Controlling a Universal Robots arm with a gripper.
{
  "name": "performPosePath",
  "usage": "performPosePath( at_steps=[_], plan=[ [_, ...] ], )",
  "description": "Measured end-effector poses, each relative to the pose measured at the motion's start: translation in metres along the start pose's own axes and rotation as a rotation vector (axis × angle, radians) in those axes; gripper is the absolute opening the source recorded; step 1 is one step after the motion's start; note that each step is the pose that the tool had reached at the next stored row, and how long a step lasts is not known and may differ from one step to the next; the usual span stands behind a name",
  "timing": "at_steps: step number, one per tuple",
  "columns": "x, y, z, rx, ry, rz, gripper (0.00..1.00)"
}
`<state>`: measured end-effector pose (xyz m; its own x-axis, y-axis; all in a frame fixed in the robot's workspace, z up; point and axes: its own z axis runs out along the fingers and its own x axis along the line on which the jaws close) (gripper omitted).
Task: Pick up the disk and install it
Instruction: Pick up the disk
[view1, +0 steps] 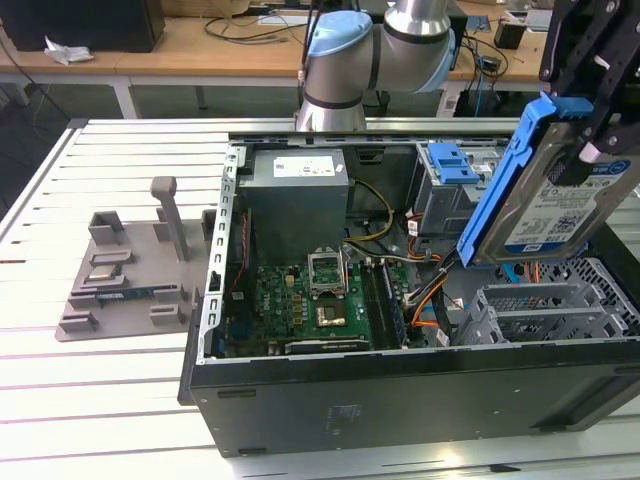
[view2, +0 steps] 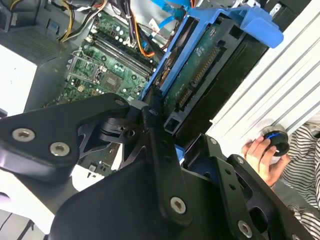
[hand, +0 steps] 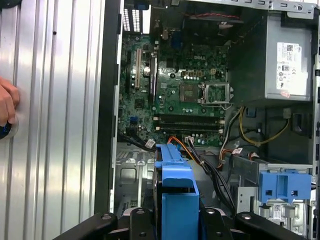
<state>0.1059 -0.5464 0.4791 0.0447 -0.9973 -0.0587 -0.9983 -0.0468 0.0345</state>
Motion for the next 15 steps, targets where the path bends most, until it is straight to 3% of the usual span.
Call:
performPosePath(
  at_steps=[2,5,8,10,12,15],
  plan=[
    [0.0010,-0.0118,0.0079,-0.0002,0.0001,0.000,0.37],
    [0.0023,-0.0174,0.0153,-0.0002,0.0000,0.001,0.37],
    [0.0029,-0.0184,0.0198,0.0005,0.0062,0.018,0.37],
    [0.0034,-0.0261,0.0220,0.0005,0.0139,0.022,0.37],
    [0.0039,-0.0330,0.0248,0.0004,0.0156,0.022,0.37],
    [0.0047,-0.0339,0.0272,0.0005,0.0206,0.027,0.37]
  ],
)
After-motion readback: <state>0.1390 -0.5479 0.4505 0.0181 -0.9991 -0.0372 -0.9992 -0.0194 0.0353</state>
